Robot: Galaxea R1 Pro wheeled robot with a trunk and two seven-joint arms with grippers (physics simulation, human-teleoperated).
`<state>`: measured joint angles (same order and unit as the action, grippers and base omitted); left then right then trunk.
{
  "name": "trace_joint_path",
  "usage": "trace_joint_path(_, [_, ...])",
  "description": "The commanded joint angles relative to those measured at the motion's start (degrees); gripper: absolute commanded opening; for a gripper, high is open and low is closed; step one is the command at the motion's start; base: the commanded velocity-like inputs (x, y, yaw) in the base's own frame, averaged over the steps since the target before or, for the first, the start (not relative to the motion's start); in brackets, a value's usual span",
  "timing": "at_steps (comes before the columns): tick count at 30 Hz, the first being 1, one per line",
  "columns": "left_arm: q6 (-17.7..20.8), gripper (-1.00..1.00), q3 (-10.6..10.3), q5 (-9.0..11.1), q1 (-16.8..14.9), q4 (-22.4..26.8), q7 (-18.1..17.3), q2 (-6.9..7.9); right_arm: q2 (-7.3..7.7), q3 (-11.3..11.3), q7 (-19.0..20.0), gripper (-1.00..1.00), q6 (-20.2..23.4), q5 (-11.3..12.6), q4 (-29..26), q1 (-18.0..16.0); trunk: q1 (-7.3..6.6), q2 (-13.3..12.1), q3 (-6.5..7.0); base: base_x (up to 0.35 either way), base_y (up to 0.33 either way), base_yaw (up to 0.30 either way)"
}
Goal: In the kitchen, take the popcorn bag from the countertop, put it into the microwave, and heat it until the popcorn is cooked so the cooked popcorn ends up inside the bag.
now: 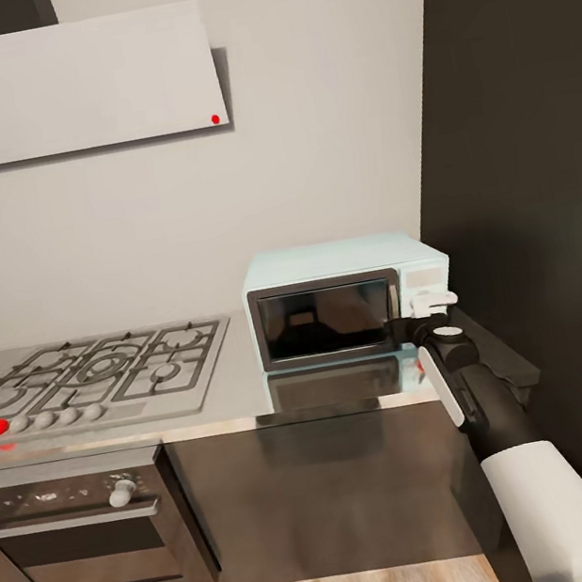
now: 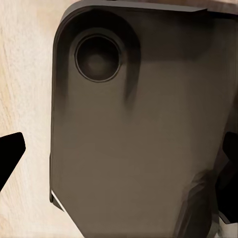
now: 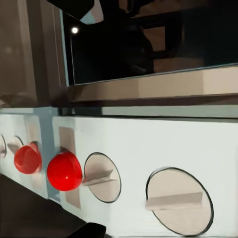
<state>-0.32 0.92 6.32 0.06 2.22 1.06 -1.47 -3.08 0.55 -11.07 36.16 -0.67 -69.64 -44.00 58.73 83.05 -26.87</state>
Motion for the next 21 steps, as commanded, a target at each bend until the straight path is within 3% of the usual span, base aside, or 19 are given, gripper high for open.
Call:
trace_joint_path(1, [-0.03, 1.0, 0.04, 0.53, 0.02, 0.06, 0.09, -0.02, 0.0, 0.06, -0.41, 1.0, 0.32, 0.01, -0.06, -0.04, 0.0, 0.03, -0.05, 0.0, 0.0, 0.0])
trace_joint_path(21, [-0.04, 1.0, 0.05, 0.53, -0.01, 0.06, 0.11, -0.02, -0.09, 0.15, -0.02, 1.0, 0.31, 0.09, -0.06, -0.04, 0.0, 0.03, -0.05, 0.0, 0.006, 0.0])
